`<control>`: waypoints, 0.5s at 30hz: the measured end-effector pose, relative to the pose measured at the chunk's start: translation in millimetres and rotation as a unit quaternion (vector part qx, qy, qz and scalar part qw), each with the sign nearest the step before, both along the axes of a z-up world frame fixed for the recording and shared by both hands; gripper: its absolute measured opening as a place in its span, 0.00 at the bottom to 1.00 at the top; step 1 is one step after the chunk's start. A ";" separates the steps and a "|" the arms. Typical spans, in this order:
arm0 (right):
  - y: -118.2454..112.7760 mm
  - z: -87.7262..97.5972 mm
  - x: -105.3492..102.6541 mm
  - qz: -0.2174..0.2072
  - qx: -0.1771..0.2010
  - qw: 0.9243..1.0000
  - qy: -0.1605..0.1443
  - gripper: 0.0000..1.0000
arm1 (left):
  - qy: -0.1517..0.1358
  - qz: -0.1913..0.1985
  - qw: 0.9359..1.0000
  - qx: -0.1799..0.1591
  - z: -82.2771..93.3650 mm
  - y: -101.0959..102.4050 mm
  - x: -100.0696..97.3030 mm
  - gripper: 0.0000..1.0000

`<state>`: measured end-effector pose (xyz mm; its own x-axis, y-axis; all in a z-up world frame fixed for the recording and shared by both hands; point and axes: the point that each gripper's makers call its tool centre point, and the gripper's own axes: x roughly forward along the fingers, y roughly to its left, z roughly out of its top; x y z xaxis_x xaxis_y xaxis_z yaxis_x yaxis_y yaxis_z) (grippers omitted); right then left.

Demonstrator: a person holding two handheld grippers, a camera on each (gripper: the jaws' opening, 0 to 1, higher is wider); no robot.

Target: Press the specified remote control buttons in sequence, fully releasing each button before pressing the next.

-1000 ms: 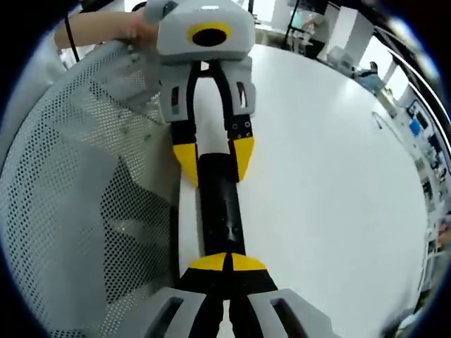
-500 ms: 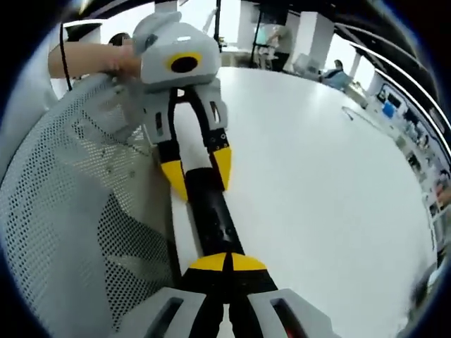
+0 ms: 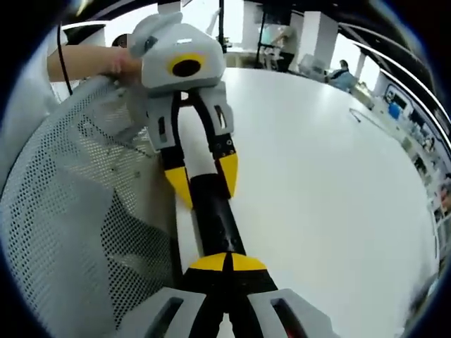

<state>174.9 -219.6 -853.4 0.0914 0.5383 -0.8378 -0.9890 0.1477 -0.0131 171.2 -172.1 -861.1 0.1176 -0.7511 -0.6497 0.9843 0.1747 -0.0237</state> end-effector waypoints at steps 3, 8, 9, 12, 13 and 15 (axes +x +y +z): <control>-0.3 -0.4 -0.7 0.005 -0.005 1.000 0.003 0.00 | 0.000 0.000 1.000 0.000 -0.1 0.1 -0.1 0.25; 0.7 -2.5 -2.0 0.037 -0.043 0.998 -0.006 0.00 | 0.000 -0.002 1.000 0.000 0.2 -0.1 -0.4 0.25; 0.7 -2.5 -1.9 0.039 -0.048 0.998 -0.006 0.00 | 0.000 -0.002 1.000 0.000 0.3 -0.1 -0.5 0.25; 2.4 -3.0 -1.3 0.049 -0.078 0.996 -0.002 0.00 | 0.000 -0.004 1.000 0.000 0.3 0.1 -0.5 0.25; 2.7 -3.0 -0.8 0.048 -0.080 0.996 0.000 0.00 | 0.000 -0.004 1.000 -0.001 0.3 0.1 -0.6 0.25; 1.4 -2.5 -0.7 0.024 -0.070 0.997 0.009 0.00 | 0.000 -0.004 1.000 0.000 0.5 0.1 -0.6 0.25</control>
